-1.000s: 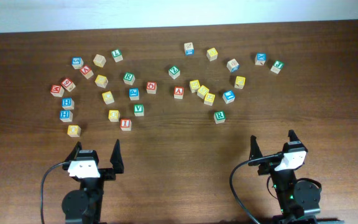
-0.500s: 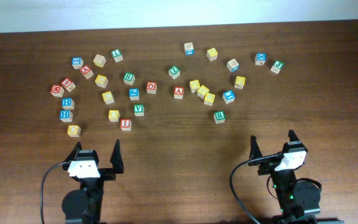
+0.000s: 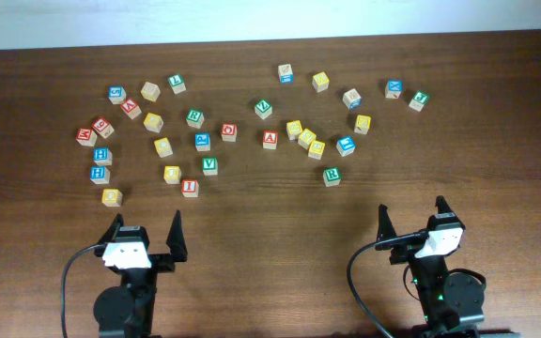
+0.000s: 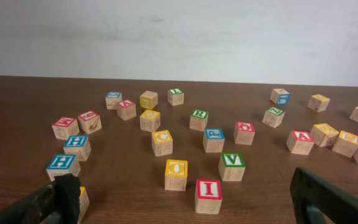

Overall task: Spell out ICRA
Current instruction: 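Move the left gripper forward toward the red I block, then lower the left gripper over the red I block and grasp it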

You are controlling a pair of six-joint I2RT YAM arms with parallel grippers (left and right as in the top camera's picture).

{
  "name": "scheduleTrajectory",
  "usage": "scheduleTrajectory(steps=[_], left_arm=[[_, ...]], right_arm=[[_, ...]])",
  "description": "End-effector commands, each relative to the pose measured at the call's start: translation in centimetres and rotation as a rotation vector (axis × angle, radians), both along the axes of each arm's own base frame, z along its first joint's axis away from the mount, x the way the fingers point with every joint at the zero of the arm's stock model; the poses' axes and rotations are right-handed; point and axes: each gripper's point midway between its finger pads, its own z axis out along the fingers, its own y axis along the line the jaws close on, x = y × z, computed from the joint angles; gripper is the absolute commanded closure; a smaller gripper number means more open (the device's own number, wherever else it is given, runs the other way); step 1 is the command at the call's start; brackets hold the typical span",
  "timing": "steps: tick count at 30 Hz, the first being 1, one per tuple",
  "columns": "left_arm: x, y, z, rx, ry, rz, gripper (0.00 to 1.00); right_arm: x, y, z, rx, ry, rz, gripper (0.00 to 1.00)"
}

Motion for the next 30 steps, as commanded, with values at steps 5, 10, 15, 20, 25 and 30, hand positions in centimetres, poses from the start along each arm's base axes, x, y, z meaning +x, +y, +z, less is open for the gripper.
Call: scheduleTrajectory(steps=[5,10,15,20,25,30], left_arm=[[0.0,0.4,-0.4,-0.004,0.015,0.022,0.01],[0.0,-0.8,-0.1,-0.038,0.004,-0.046,0.01],[-3.0,-9.7,1.3,-0.215,0.006,-0.589,0.01],[-6.8,-12.6,9.4,-0.216,-0.295,-0.859,0.01],[-9.3,-11.9,17.9,-0.170,-0.500,-0.833,0.01],[-6.2,-9.9,21.4,0.026,-0.139,-0.613,0.01]], right_arm=[[0.0,-0.3,-0.3,0.006,0.006,-0.016,0.02],[0.0,-0.3,-0.3,0.006,0.006,-0.016,0.02],[0.0,-0.3,-0.3,0.006,0.006,-0.016,0.02],[0.0,-0.3,-0.3,0.006,0.006,-0.016,0.02],[0.0,-0.3,-0.3,0.006,0.006,-0.016,0.02],[0.0,-0.3,-0.3,0.006,0.006,-0.016,0.02]])
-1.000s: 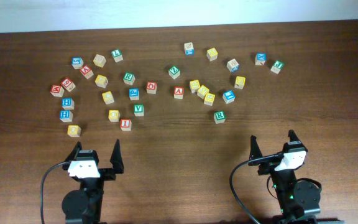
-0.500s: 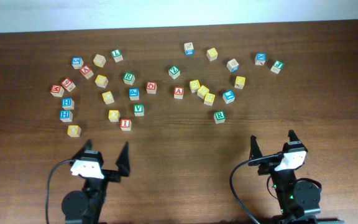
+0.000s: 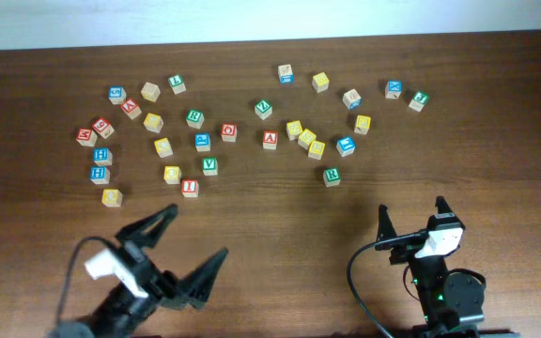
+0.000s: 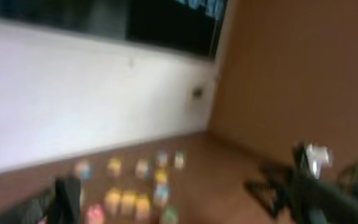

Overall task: Spell out ICRA
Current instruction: 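Lower the left gripper over the red I block and grasp it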

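Lettered wooden blocks lie scattered across the far half of the brown table (image 3: pixel 280 235). Among them are a red I (image 3: pixel 190 187), a red A (image 3: pixel 270 138), a green R (image 3: pixel 332 176) and a yellow block that looks like a C (image 3: pixel 162 146). My left gripper (image 3: pixel 188 246) is open and empty at the near left, turned diagonally toward the right. The left wrist view is blurred: it shows several blocks (image 4: pixel 129 202) low down and the right arm (image 4: pixel 316 168) at the right. My right gripper (image 3: pixel 411 218) stands open and empty at the near right.
Other lettered blocks, blue, yellow, green and red, spread from the far left (image 3: pixel 85 135) to the far right (image 3: pixel 419 99). A white wall (image 4: pixel 73 106) runs behind the table. Black cables trail from both arm bases near the front edge.
My left arm has swung: its gripper faced straight at the blocks, and now it is turned toward the right, nearer the table's middle. Its wrist view is now blurred. The right arm and blocks are unchanged.
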You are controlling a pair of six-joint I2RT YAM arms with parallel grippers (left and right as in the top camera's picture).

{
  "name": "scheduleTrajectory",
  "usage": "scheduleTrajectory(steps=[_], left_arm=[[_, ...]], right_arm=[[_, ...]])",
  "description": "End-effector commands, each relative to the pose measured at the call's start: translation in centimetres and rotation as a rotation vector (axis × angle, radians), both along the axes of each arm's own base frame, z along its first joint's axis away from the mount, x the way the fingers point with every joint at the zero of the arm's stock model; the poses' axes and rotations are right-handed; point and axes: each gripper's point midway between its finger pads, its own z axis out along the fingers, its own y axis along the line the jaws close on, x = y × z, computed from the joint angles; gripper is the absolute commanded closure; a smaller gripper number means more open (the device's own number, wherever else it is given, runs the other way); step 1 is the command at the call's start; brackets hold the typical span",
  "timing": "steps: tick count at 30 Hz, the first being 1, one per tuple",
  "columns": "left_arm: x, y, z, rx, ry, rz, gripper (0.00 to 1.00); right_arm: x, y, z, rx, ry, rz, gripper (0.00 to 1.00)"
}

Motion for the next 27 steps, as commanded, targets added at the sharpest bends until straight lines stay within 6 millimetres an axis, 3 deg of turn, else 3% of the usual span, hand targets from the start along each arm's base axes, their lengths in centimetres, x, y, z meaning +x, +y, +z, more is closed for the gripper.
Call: scheduleTrajectory(steps=[1,4,5,6,7,9,11,17,22,25,27], left_arm=[[1.0,1.4,5.5,0.287,-0.049,0.121,0.01],[0.7,-0.2,7.9,0.291,0.081,-0.027,0.01],[1.5,-0.2,8.3,0.285,0.112,-0.029,0.02],[3.7,1.3,7.6,0.227,0.288,0.074,0.02],[4.6,2.0,6.8,0.237,0.362,0.109,0.02],[6.7,4.0,3.8,0.286,0.577,0.216,0.02],[8.2,5.7,-0.6,0.357,0.840,0.275,0.02],[10.0,4.7,-10.2,0.379,1.312,0.133,0.02],[10.6,5.3,-17.2,0.446,1.607,0.104,0.02],[10.7,7.4,-21.8,0.621,1.744,0.278,0.00],[11.3,7.8,-23.2,0.685,1.729,0.369,0.00]], right_arm=[[0.0,-0.3,-0.3,0.006,0.006,-0.016,0.02],[0.0,-0.3,-0.3,0.006,0.006,-0.016,0.02],[0.0,-0.3,-0.3,0.006,0.006,-0.016,0.02],[0.0,-0.3,-0.3,0.006,0.006,-0.016,0.02],[0.0,-0.3,-0.3,0.006,0.006,-0.016,0.02],[0.0,-0.3,-0.3,0.006,0.006,-0.016,0.02],[0.0,-0.3,-0.3,0.006,0.006,-0.016,0.02],[0.0,-0.3,-0.3,0.006,0.006,-0.016,0.02],[0.0,-0.3,-0.3,0.006,0.006,-0.016,0.02],[0.0,-0.3,-0.3,0.006,0.006,-0.016,0.02],[0.0,-0.3,-0.3,0.006,0.006,-0.016,0.02]])
